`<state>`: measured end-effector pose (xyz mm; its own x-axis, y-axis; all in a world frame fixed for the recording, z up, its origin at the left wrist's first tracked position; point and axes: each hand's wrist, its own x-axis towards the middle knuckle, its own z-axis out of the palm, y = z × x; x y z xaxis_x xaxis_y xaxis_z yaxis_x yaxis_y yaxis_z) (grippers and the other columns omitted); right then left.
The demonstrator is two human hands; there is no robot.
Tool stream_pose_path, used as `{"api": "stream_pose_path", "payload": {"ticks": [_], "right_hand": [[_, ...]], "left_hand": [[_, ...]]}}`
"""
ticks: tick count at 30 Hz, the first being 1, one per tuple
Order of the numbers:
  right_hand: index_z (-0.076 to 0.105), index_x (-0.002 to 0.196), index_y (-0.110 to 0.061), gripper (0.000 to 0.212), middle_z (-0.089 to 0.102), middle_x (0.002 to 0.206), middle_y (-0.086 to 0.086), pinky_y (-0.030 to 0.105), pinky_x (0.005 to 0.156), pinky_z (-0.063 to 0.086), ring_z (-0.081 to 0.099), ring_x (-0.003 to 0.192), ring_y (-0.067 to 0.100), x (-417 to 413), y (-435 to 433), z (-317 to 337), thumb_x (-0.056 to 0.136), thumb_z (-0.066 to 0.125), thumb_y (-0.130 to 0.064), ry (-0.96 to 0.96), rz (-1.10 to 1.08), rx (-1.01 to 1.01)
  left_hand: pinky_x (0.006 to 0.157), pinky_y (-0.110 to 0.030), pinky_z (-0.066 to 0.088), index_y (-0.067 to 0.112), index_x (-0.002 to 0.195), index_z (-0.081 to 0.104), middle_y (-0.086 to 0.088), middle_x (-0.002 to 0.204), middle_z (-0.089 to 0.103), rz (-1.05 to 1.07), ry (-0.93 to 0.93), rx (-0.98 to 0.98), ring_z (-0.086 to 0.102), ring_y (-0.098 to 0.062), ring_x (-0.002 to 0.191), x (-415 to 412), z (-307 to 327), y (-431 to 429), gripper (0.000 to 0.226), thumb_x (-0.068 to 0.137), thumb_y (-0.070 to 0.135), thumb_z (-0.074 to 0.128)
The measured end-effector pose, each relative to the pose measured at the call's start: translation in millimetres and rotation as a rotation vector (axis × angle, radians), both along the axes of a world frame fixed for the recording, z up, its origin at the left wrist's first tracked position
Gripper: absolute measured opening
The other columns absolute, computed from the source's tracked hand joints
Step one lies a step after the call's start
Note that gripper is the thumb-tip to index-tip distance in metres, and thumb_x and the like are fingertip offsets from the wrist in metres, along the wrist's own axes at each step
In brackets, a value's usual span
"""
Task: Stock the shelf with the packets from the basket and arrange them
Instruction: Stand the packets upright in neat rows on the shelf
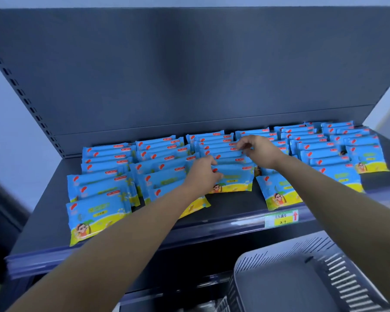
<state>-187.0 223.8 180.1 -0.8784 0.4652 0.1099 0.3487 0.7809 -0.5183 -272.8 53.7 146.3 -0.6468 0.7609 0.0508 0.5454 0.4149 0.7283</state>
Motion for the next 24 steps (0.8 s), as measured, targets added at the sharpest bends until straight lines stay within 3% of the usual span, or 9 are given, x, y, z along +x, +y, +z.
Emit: {"api": "stream_pose_path", "payload": {"ticks": [5, 8, 11, 16, 21, 24], "right_hand": [[0.063, 0.11, -0.002, 0.025, 0.061, 0.106, 0.008, 0.026, 0.082, 0.045, 0.054, 0.093, 0.016, -3, 1, 4, 0.092, 0.047, 0.004, 0.056, -0.007, 0.019], [0.063, 0.108, -0.003, 0.021, 0.063, 0.105, 0.008, 0.024, 0.077, 0.043, 0.054, 0.09, 0.016, -11, -1, 6, 0.092, 0.05, -0.001, 0.074, 0.025, 0.054], [0.064, 0.108, -0.003, 0.02, 0.064, 0.104, 0.011, 0.034, 0.083, 0.048, 0.058, 0.092, 0.023, -28, -12, 8, 0.09, 0.054, -0.003, 0.092, 0.07, 0.082], [0.063, 0.113, -0.01, 0.023, 0.063, 0.11, 0.007, 0.03, 0.087, 0.045, 0.058, 0.101, 0.023, -71, -51, 17, 0.09, 0.058, -0.012, 0.083, 0.224, 0.155], [0.06, 0.117, -0.01, 0.031, 0.061, 0.117, 0.009, 0.031, 0.093, 0.041, 0.056, 0.109, 0.023, -122, -116, 16, 0.088, 0.063, -0.02, 0.053, 0.409, 0.171], [0.055, 0.125, -0.013, 0.041, 0.054, 0.127, 0.009, 0.033, 0.099, 0.038, 0.048, 0.12, 0.024, -150, -156, 7, 0.087, 0.064, -0.027, -0.051, 0.524, 0.196]], "left_hand": [[0.083, -0.033, 0.042, 0.007, 0.111, 0.052, -0.009, 0.113, 0.05, -0.008, 0.227, -0.071, 0.048, -0.023, 0.106, -5, -7, 10, 0.038, 0.081, 0.023, 0.069], [0.095, -0.033, 0.038, 0.009, 0.121, 0.048, -0.008, 0.12, 0.045, -0.033, 0.224, -0.082, 0.039, -0.023, 0.117, -14, -2, -1, 0.052, 0.078, 0.024, 0.074], [0.096, -0.029, 0.036, 0.01, 0.124, 0.048, -0.005, 0.125, 0.045, 0.004, 0.234, -0.026, 0.041, -0.02, 0.12, -31, 10, -28, 0.051, 0.08, 0.021, 0.071], [0.096, -0.026, 0.035, 0.01, 0.127, 0.047, -0.005, 0.123, 0.046, 0.097, 0.243, -0.029, 0.044, -0.02, 0.116, -69, 33, -99, 0.058, 0.077, 0.021, 0.074], [0.099, -0.028, 0.032, 0.012, 0.129, 0.044, -0.006, 0.131, 0.04, 0.179, 0.233, -0.196, 0.04, -0.022, 0.122, -96, 30, -180, 0.07, 0.072, 0.03, 0.079], [0.106, -0.038, 0.028, 0.018, 0.135, 0.034, -0.002, 0.136, 0.031, 0.175, 0.292, -0.462, 0.031, -0.023, 0.127, -103, 17, -217, 0.094, 0.06, 0.05, 0.081]]}}
